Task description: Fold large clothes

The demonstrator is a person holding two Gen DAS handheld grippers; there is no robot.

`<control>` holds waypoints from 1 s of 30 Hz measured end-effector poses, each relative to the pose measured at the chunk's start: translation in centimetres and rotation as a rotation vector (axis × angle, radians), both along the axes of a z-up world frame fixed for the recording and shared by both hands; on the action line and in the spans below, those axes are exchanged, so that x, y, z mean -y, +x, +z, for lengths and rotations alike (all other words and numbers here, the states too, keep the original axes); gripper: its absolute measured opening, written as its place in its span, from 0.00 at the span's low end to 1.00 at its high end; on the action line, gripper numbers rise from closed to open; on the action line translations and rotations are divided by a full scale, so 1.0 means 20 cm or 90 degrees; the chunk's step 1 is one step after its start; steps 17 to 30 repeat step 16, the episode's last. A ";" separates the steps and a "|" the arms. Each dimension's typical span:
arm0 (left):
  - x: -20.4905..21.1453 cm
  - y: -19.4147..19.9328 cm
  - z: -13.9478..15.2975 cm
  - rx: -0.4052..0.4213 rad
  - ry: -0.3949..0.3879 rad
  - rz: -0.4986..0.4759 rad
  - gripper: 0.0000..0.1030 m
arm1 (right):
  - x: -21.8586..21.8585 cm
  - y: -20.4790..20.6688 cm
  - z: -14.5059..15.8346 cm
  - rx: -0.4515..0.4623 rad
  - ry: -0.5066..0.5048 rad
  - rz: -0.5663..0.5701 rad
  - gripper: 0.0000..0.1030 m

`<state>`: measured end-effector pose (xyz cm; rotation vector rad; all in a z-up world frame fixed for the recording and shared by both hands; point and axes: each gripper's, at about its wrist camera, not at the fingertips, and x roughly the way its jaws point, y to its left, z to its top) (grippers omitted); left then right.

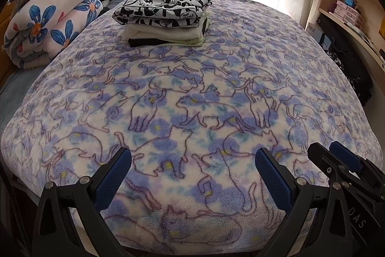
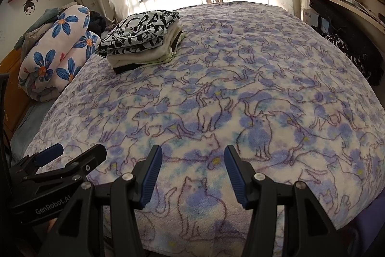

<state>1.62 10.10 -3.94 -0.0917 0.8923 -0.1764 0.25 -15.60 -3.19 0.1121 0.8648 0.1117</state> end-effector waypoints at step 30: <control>-0.01 -0.01 -0.02 -0.006 0.006 -0.003 0.99 | 0.01 -0.02 -0.04 -0.006 0.001 -0.002 0.52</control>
